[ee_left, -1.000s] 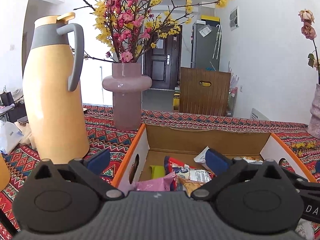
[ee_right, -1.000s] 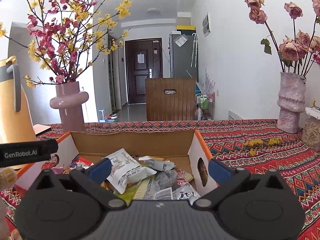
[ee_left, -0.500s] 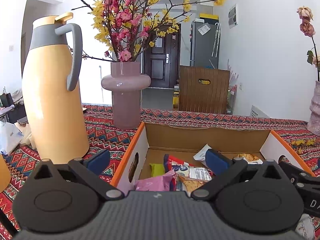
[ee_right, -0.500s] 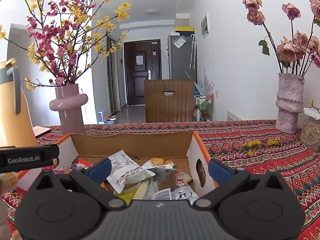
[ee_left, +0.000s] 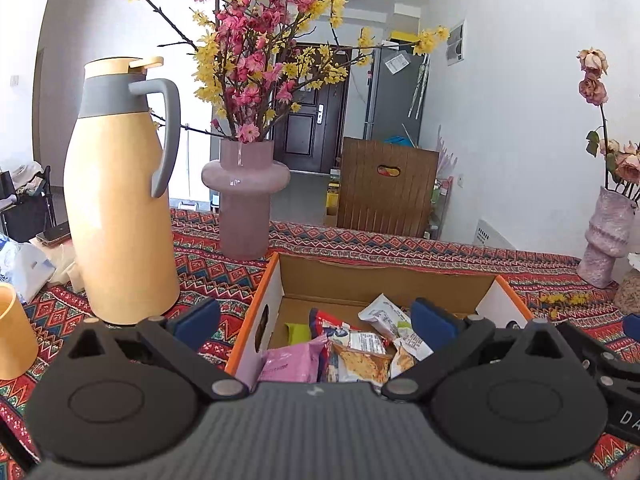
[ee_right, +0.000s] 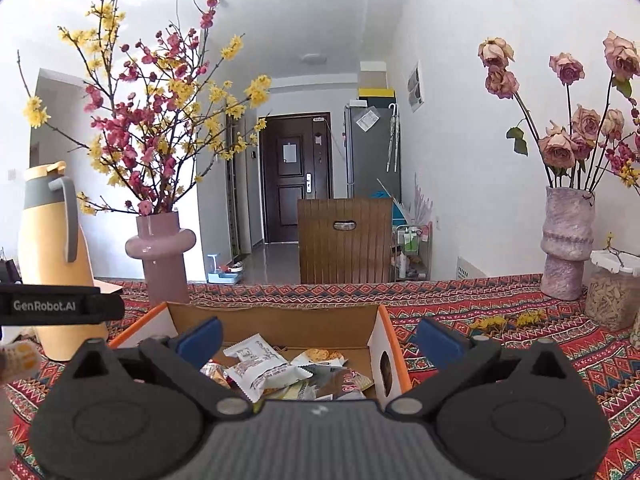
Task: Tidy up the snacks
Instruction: 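Withdraw both tools from the box back over the remaining packets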
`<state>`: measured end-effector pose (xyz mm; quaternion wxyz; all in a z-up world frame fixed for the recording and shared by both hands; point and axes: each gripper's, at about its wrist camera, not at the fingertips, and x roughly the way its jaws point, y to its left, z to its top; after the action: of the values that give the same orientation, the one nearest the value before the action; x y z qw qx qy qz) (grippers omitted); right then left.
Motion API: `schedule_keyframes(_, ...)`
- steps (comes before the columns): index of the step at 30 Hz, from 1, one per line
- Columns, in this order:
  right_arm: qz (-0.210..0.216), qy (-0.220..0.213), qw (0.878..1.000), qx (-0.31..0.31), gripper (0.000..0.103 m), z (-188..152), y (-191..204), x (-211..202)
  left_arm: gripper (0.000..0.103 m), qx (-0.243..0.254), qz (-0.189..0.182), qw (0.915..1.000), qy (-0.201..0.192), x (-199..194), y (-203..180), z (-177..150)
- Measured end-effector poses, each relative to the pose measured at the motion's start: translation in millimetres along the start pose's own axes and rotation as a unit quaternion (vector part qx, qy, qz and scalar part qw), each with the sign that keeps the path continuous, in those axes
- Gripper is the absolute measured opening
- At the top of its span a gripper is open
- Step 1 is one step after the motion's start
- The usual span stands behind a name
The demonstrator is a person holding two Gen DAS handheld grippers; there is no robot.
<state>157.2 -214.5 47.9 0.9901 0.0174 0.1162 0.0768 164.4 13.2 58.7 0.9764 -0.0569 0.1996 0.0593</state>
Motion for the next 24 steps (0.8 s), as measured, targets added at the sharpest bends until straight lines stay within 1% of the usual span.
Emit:
schedule_keyframes(4,0.003,0.002,1.000,-0.014,0.103,-3,-3,-18,0.103,0.012,-0.011,0.9998,0.011,-13,6,-7)
schedule_keyframes(10,-0.005,0.022,0.999,-0.026,0.103,-19,-13,-35,0.103,0.026,-0.004,0.9993,0.029,-22,22,-23)
schedule_keyframes(14,-0.017,0.050,0.998,-0.026,0.103,-36,-20,-31,0.103,0.030,0.011,0.9983,0.048,-15,33,-38)
schedule_keyframes(18,-0.013,0.074,0.997,0.004,0.103,-54,-32,-24,0.103,0.022,0.031,0.9968,0.070,2,43,-57)
schedule_keyframes(21,-0.018,0.085,0.996,0.021,0.103,-64,-38,-18,0.103,0.023,0.037,0.9972,0.061,8,44,-67)
schedule_keyframes(24,-0.021,0.096,0.995,0.029,0.103,-70,-41,-12,0.103,0.029,0.033,0.9973,0.059,10,41,-72)
